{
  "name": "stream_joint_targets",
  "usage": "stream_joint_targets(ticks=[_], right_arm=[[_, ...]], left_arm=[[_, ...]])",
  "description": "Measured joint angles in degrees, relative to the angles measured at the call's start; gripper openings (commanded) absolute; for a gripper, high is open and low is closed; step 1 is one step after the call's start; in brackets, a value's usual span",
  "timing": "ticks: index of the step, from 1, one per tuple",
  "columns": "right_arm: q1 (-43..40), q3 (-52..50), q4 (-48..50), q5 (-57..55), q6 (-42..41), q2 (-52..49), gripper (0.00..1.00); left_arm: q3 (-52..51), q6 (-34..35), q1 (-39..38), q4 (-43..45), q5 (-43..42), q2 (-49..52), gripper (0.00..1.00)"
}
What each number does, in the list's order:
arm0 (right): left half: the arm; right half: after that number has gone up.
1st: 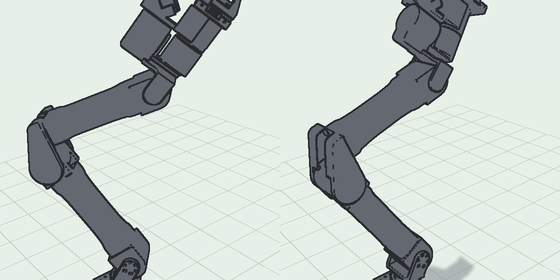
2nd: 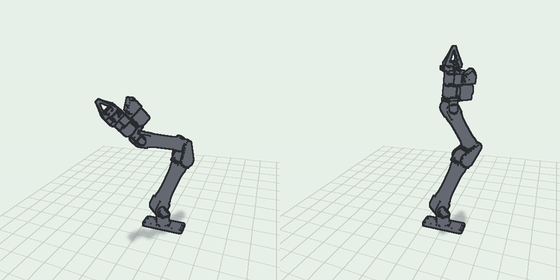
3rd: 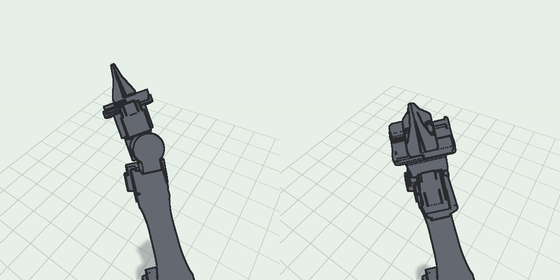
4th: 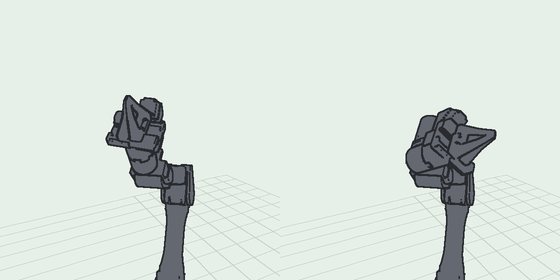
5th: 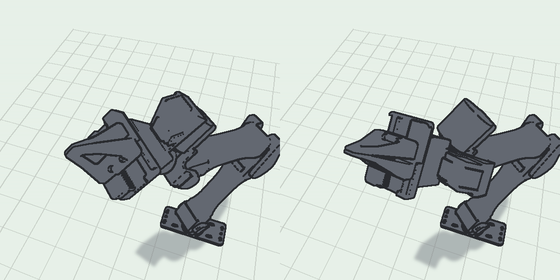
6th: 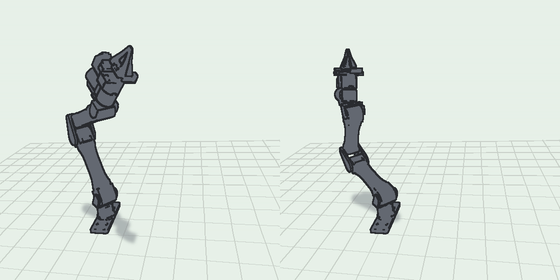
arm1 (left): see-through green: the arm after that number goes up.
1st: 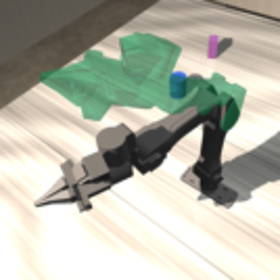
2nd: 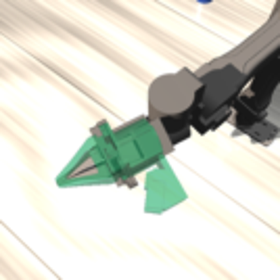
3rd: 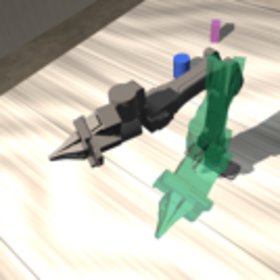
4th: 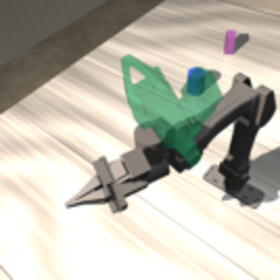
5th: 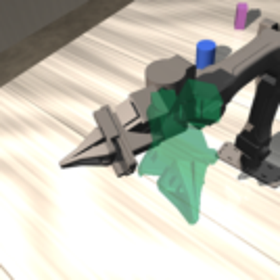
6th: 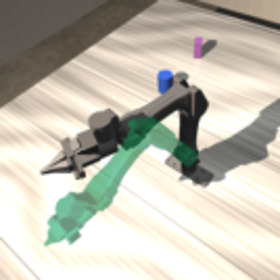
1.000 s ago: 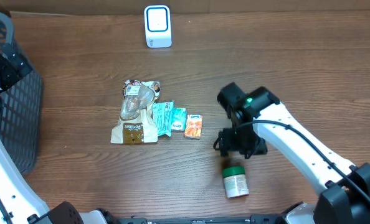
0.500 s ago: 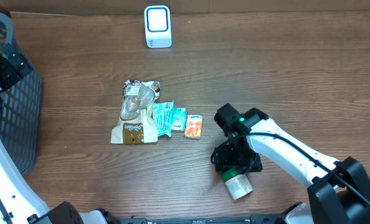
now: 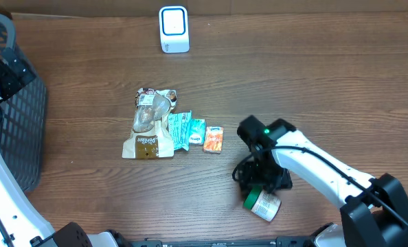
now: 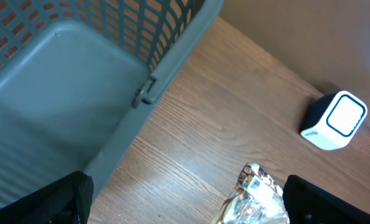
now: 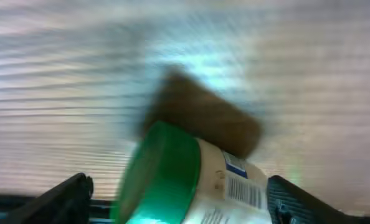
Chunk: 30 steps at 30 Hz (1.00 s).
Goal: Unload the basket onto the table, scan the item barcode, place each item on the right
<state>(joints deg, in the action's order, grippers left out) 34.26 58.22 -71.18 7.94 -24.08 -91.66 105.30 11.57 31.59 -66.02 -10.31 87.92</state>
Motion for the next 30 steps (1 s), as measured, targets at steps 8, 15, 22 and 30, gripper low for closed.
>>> stream_joint_targets(ticks=[8, 15, 22, 30], right_arm=[[8.94, 2.1, -1.55, -0.48, 5.6, 0.0, 0.91], [8.85, 1.99, -6.86, -4.55, -9.86, 0.0, 0.92], [13.2, 1.99, -5.9, -5.09, -6.69, 0.0, 1.0], [16.09, -2.64, 0.87, -4.92, -3.28, 0.0, 1.0]], left_arm=[[0.0, 0.02, 0.0, 0.0, 0.02, 0.0, 1.0], [0.0, 0.0, 0.0, 0.0, 0.02, 0.0, 1.0], [0.0, 0.0, 0.0, 0.0, 0.02, 0.0, 1.0], [0.0, 0.0, 0.0, 0.0, 0.02, 0.0, 1.0]])
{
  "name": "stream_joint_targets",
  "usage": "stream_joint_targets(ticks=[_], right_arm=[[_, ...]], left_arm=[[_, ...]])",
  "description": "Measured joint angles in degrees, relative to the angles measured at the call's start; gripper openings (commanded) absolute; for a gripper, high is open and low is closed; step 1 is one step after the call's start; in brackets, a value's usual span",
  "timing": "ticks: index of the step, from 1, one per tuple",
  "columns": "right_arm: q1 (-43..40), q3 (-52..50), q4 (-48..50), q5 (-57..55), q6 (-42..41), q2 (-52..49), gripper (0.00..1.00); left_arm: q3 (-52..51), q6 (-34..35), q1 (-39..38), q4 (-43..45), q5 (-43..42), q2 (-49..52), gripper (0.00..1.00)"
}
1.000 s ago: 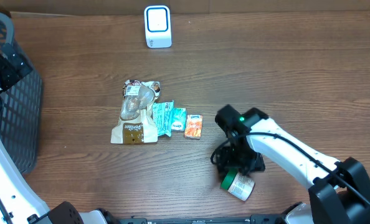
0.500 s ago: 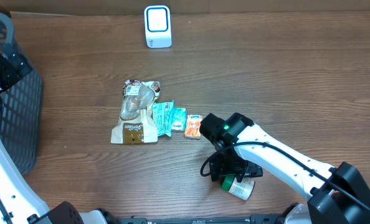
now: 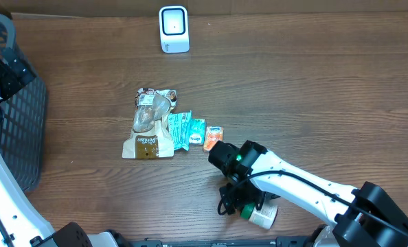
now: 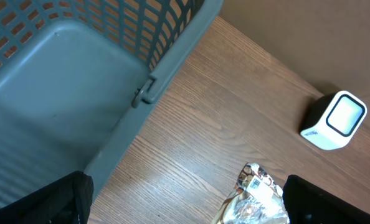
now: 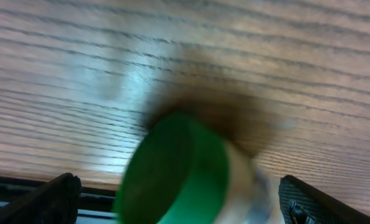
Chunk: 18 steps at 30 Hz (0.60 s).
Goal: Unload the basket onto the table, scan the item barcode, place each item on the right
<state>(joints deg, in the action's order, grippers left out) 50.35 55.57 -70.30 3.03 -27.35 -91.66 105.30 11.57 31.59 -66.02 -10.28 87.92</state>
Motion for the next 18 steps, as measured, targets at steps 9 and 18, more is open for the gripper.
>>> stream_joint_targets(ticks=[9, 18], right_arm=[[0.0, -3.63, 2.84, 1.79, 0.37, 0.0, 0.84], [0.0, -3.63, 0.79, 6.51, -5.49, 0.0, 0.85]], left_arm=[[0.0, 0.0, 0.0, 0.02, 0.0, 0.0, 1.0], [0.0, 0.0, 0.0, 0.0, 0.0, 0.0, 0.99]])
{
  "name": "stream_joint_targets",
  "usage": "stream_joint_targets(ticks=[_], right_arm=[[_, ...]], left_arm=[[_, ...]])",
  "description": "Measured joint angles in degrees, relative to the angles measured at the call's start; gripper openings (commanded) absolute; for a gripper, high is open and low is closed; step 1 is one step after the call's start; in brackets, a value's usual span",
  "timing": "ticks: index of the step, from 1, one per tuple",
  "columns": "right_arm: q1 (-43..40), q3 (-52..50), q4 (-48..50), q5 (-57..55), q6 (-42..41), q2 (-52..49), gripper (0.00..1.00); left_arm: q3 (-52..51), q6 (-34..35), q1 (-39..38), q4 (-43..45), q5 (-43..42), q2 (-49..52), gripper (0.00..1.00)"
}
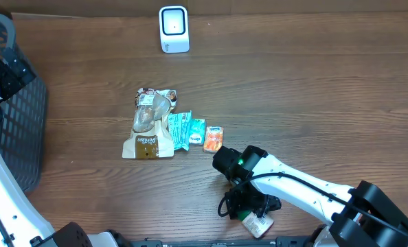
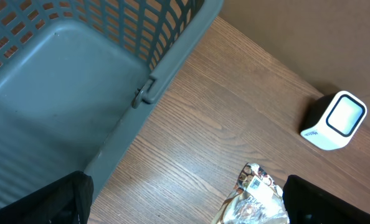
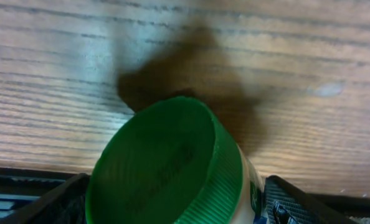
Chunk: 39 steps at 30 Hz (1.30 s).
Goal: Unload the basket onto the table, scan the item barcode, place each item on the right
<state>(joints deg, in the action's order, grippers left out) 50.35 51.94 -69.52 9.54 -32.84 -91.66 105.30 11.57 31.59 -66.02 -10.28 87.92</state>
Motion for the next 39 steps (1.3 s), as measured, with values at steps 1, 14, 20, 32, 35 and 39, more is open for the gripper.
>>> stream_joint_targets(ticks=[1, 14, 20, 32, 35, 39], right_arm=[[-0.02, 0.0, -0.07, 0.59, -0.17, 0.0, 0.88], [0.0, -4.9, 3.91, -0.52, 0.15, 0.0, 0.79], [-0.02, -5.03, 5.7, -0.92, -0.17, 0.0, 0.5], [-8.72, 11.96, 16.94, -18.25, 0.24, -0.11, 0.39], [-11.56, 13.05, 30.51, -25.18, 0.22, -0.24, 0.38], [-13.64, 13.03, 43.43, -32.0, 0.26, -1.73, 0.38]], left_arm=[[0.0, 0.0, 0.0, 0.0, 0.0, 0.0, 1.0], [-0.02, 0.0, 0.0, 0.0, 0.0, 0.0, 1.0], [0.0, 0.0, 0.0, 0.02, -0.02, 0.0, 1.0], [-0.02, 0.0, 0.0, 0.0, 0.0, 0.0, 1.0], [0.0, 0.0, 0.0, 0.02, -0.02, 0.0, 1.0], [0.0, 0.0, 0.0, 0.02, 0.0, 0.0, 1.0]])
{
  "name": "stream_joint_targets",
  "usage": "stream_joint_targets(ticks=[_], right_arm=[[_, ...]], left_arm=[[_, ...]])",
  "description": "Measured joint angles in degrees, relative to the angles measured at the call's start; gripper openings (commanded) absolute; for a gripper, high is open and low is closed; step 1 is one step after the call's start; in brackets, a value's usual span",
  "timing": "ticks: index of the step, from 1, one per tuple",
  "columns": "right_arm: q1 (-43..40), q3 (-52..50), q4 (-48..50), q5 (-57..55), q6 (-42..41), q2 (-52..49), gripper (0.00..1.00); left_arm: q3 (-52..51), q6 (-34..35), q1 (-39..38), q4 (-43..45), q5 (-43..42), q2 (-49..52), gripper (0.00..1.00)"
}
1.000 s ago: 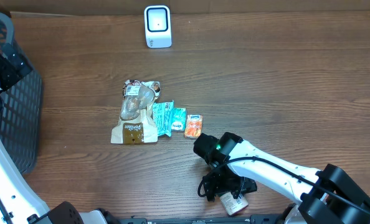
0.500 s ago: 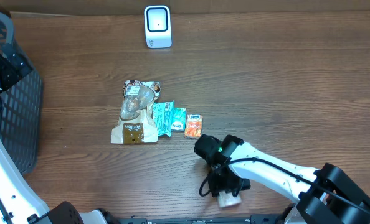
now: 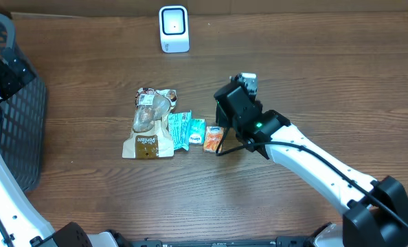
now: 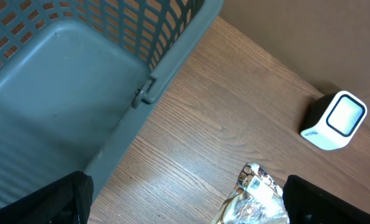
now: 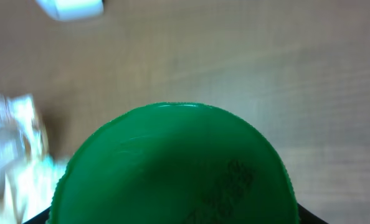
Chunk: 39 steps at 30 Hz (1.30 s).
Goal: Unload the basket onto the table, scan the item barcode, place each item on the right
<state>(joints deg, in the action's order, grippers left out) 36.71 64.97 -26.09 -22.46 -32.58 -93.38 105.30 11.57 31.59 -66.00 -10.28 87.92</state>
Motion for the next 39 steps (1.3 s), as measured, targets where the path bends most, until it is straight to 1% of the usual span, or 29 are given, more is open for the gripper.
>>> stream_joint_targets(ticks=[2, 3, 5, 10, 11, 12, 14, 15, 17, 18, 21, 23, 25, 28, 31, 33, 34, 39], right_arm=[[-0.72, 0.02, 4.35, -2.43, -0.04, -2.05, 0.38], [-1.36, 0.0, 7.69, -4.15, 0.0, -4.52, 0.38], [-2.54, 0.02, 11.41, -5.51, -0.02, -8.22, 0.38], [-5.86, -0.04, 16.09, -7.91, 0.02, -16.11, 0.38], [-6.23, -0.07, 17.42, -8.2, 0.35, -16.59, 0.46], [-6.84, -0.07, 19.54, -8.7, 1.36, -17.18, 0.48], [-7.02, -0.07, 20.44, -9.16, 1.9, -17.51, 0.54], [-6.99, -0.07, 20.5, -9.27, 2.08, -17.66, 0.56], [-6.99, -0.07, 20.46, -9.33, 2.43, -17.9, 0.64], [-6.97, -0.07, 20.31, -9.33, 2.58, -17.92, 0.67], [-6.99, -0.07, 18.6, -9.33, 3.02, -17.92, 0.7], [-6.99, -0.07, 17.7, -9.44, 3.89, -17.92, 0.7], [-6.97, -0.07, 17.4, -9.53, 4.92, -17.92, 0.73], [-6.99, -0.07, 17.33, -9.07, 6.08, -17.92, 0.75], [-6.97, -0.07, 17.31, -8.46, 6.93, -17.92, 0.86], [-6.97, -0.04, 16.94, -7.78, 7.8, -17.9, 0.98], [-6.99, 0.0, 16.11, -6.91, 8.63, -17.77, 1.0], [-6.99, 2.23, 9.51, -2.03, 10.82, -15.1, 1.0]], left_arm=[[0.0, 0.0, 0.0, 0.0, -0.02, 0.0, 1.0], [-0.02, 0.0, 0.0, -0.02, 0.0, 0.0, 1.0], [-0.02, 0.0, 0.0, 0.02, -0.02, 0.0, 1.0], [-0.02, 0.0, 0.0, -0.02, 0.0, 0.0, 1.0], [-0.02, 0.0, 0.0, 0.0, 0.0, 0.0, 1.0], [-0.02, 0.0, 0.0, 0.0, 0.0, 0.0, 1.0], [-0.02, 0.0, 0.0, -0.02, 0.0, 0.0, 1.0], [-0.02, 0.02, 0.0, -0.02, 0.0, 0.0, 1.0], [-0.02, 0.0, 0.0, -0.02, 0.0, 0.0, 0.99], [-0.02, 0.0, 0.0, -0.02, 0.0, 0.0, 1.0], [-0.02, 0.0, 0.0, -0.02, 0.0, 0.0, 1.0], [-0.02, 0.0, 0.0, -0.02, 0.0, 0.0, 1.0], [-0.02, 0.02, 0.0, -0.02, 0.0, 0.0, 0.99], [-0.02, 0.0, 0.0, -0.02, 0.0, 0.0, 0.99], [-0.02, 0.0, 0.0, -0.02, 0.0, 0.0, 1.0], [-0.02, 0.0, 0.0, -0.02, 0.0, 0.0, 1.0], [-0.02, 0.0, 0.0, -0.02, 0.0, 0.0, 0.99], [-0.02, 0.0, 0.0, -0.02, 0.0, 0.0, 1.0]])
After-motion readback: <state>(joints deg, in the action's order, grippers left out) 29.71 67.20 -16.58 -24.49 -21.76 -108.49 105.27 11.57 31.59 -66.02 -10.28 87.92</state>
